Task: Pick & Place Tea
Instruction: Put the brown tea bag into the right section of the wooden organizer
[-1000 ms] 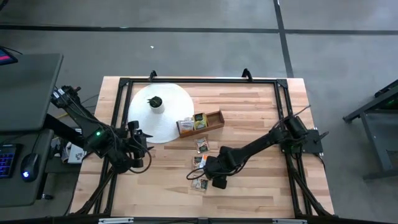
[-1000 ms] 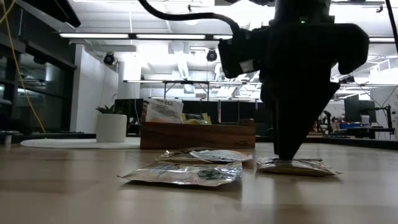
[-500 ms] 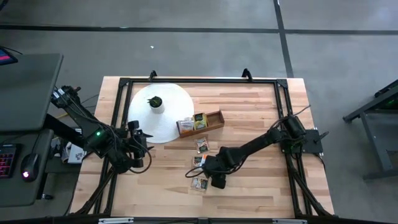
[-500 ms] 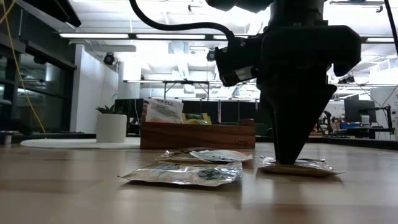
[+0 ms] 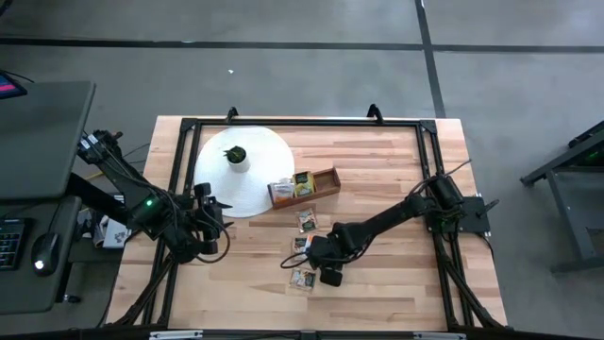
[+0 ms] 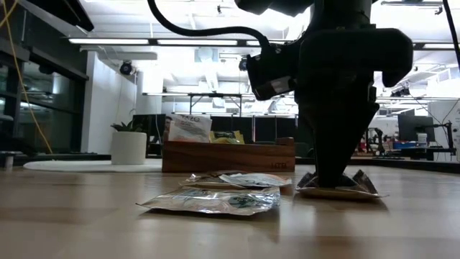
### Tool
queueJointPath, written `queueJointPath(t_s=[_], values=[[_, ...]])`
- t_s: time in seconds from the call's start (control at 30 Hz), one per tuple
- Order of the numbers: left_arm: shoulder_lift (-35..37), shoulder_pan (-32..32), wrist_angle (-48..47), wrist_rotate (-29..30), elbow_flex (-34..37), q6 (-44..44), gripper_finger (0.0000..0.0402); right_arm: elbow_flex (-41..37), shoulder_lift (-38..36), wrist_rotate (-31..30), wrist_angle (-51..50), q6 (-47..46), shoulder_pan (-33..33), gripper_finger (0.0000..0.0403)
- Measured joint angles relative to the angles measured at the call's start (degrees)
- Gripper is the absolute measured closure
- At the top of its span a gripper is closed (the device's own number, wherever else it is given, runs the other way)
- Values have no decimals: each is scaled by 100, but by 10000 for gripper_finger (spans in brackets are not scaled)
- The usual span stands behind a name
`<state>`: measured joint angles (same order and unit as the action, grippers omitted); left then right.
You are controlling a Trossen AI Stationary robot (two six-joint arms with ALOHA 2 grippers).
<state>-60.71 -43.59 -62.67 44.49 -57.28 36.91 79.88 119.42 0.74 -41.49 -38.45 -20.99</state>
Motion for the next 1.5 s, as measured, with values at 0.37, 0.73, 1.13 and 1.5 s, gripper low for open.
queueJointPath(t_s=[0.37, 0.73, 1.13, 1.5], values=[[0, 0, 0, -2, 0, 109, 206, -4, -39, -155, -157, 183, -13, 399], [-2, 4, -1, -20, -2, 104, 206, -22, -834, -1339, -976, -60, -157, 402], [-2, 7, 187, 5, -2, 61, 206, 632, -1320, -3053, -2438, 1262, 42, 402], [-2, 7, 308, 9, -2, 85, 206, 657, -1325, -4438, -1337, 4551, 1266, 403]])
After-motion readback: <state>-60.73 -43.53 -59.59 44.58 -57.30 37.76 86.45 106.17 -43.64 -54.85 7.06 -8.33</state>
